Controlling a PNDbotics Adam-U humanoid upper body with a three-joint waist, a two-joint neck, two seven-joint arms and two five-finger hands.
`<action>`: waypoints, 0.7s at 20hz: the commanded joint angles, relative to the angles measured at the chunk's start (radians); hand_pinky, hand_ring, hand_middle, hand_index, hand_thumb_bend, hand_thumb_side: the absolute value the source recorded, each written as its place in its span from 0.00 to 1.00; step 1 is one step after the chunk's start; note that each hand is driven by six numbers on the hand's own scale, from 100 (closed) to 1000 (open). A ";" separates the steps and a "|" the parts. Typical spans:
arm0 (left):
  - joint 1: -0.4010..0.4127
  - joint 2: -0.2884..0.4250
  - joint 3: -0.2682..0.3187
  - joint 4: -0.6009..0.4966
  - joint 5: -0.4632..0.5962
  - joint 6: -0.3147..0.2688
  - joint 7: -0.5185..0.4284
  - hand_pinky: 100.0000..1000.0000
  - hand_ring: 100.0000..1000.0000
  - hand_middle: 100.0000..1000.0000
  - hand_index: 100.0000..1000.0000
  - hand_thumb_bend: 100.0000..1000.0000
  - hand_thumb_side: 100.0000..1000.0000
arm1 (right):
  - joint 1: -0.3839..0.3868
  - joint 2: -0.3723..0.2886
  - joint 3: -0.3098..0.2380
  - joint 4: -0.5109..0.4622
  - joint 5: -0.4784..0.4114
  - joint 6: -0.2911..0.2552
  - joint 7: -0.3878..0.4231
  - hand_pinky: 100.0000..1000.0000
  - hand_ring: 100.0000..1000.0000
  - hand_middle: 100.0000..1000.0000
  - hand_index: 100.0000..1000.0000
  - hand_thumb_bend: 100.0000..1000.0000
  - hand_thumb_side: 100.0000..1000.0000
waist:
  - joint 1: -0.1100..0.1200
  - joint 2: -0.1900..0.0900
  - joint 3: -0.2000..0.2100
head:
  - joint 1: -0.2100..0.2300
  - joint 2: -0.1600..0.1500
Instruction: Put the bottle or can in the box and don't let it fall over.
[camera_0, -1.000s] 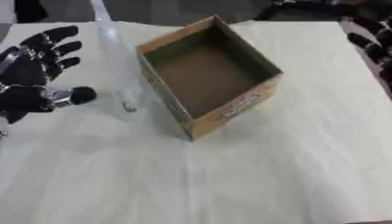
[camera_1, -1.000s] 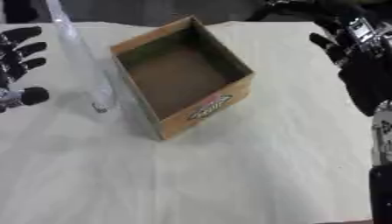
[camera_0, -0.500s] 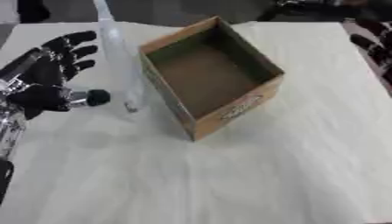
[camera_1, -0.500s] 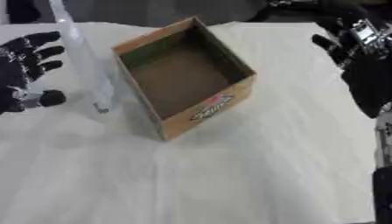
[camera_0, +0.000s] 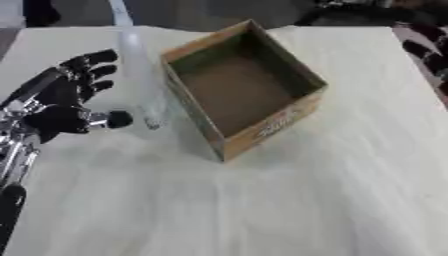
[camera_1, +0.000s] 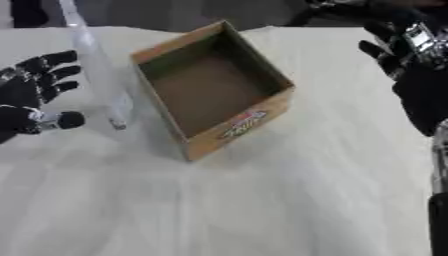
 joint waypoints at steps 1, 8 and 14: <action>-0.029 0.006 0.004 0.020 0.011 -0.007 -0.010 1.00 1.00 1.00 0.86 0.83 0.00 | -0.011 -0.014 -0.001 -0.008 0.006 -0.002 0.005 0.97 1.00 1.00 0.84 0.00 0.48 | 0.000 -0.013 -0.002 | 0.002 -0.011; -0.080 -0.007 -0.004 0.098 0.012 -0.026 -0.039 1.00 1.00 1.00 0.87 0.82 0.00 | -0.012 -0.013 0.000 -0.007 0.006 -0.004 0.009 0.97 1.00 1.00 0.84 0.00 0.48 | -0.002 -0.010 -0.007 | 0.006 -0.012; -0.116 -0.016 -0.009 0.148 0.015 -0.035 -0.047 1.00 1.00 1.00 0.88 0.81 0.01 | -0.015 -0.011 0.001 -0.006 0.007 -0.005 0.012 0.97 1.00 1.00 0.84 0.00 0.48 | -0.003 -0.006 -0.012 | 0.008 -0.013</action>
